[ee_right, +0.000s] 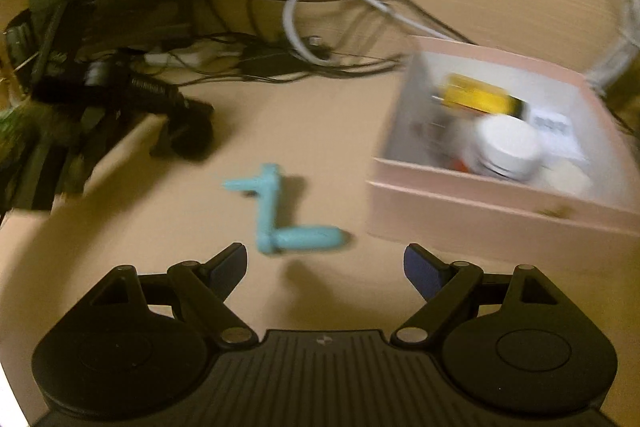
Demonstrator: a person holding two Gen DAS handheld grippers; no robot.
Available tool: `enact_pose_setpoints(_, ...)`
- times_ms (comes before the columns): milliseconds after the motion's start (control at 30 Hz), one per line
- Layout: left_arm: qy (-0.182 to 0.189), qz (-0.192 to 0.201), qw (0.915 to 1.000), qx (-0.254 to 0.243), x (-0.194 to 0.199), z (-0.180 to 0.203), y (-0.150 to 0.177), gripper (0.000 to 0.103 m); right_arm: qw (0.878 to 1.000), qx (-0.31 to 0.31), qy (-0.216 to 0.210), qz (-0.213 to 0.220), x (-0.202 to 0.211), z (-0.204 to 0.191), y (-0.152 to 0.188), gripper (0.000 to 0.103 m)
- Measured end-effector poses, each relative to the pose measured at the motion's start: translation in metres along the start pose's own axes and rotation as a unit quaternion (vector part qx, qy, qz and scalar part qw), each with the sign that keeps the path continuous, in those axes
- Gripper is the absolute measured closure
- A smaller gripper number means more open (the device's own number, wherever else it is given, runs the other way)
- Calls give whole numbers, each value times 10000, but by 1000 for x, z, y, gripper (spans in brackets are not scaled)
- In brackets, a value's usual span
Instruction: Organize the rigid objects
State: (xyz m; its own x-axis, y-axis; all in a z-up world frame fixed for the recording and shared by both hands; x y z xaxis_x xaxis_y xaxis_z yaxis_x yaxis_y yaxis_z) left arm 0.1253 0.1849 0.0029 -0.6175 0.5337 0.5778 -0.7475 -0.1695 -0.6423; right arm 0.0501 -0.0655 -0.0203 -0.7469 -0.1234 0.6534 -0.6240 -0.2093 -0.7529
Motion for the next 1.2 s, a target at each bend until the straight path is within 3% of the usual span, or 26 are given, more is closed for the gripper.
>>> enact_pose_setpoints(233,13,260,9968,756,41,13,46,79,9971,670,180,301,-26,-40,-9,17)
enact_pose_setpoints(333,-47,311,9951,939,57,18,65,79,9985,504,90,203,-28,-35,-11,38)
enact_pose_setpoints(367,-49,337,9945,988,62,21,71,79,9985,511,87,192,-26,-33,-11,51)
enact_pose_setpoints(433,-50,407,9935,1059,68,26,78,79,9986,522,-69,96,-21,-28,-12,64)
enact_pose_setpoints(467,-58,447,9932,1077,71,30,82,79,9985,525,-128,33,-17,-24,-9,75)
enact_pose_setpoints(500,-68,491,9927,1103,74,34,86,79,9984,556,-100,13,-14,-20,-7,78)
enact_pose_setpoints(767,-186,796,9886,1268,80,66,105,79,9955,855,395,69,19,21,24,79)
enact_pose_setpoints(900,-55,600,9906,1226,63,83,111,79,9907,1075,796,257,29,45,38,78)
enact_pose_setpoints(933,-18,476,9918,1189,57,89,114,79,9901,1051,897,264,31,50,41,75)
enact_pose_setpoints(967,36,372,9931,1109,52,93,114,79,9906,908,992,243,33,58,43,64)
enact_pose_setpoints(1000,66,288,9943,1027,49,97,116,79,9916,734,1040,212,34,63,45,43)
enact_pose_setpoints(1033,72,206,9952,952,45,101,118,79,9930,566,1024,159,36,69,47,35)
enact_pose_setpoints(1200,60,150,9981,598,45,111,117,79,9951,22,980,128,48,83,67,32)
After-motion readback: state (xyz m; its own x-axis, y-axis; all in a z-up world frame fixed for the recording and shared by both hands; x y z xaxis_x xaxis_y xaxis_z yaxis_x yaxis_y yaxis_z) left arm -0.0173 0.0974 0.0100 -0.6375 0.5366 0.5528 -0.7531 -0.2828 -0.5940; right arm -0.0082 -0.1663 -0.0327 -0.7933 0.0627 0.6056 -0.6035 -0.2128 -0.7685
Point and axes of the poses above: each gripper's, at about its wrist camera, not at the fingertips, and x roughly against the way its jaws point, z to its right, y to its underside, the point moved 2 cm from there along -x, roughly the way its jaws point, and after that the axes turned 15 degrees about y, right-handed, at the moved point
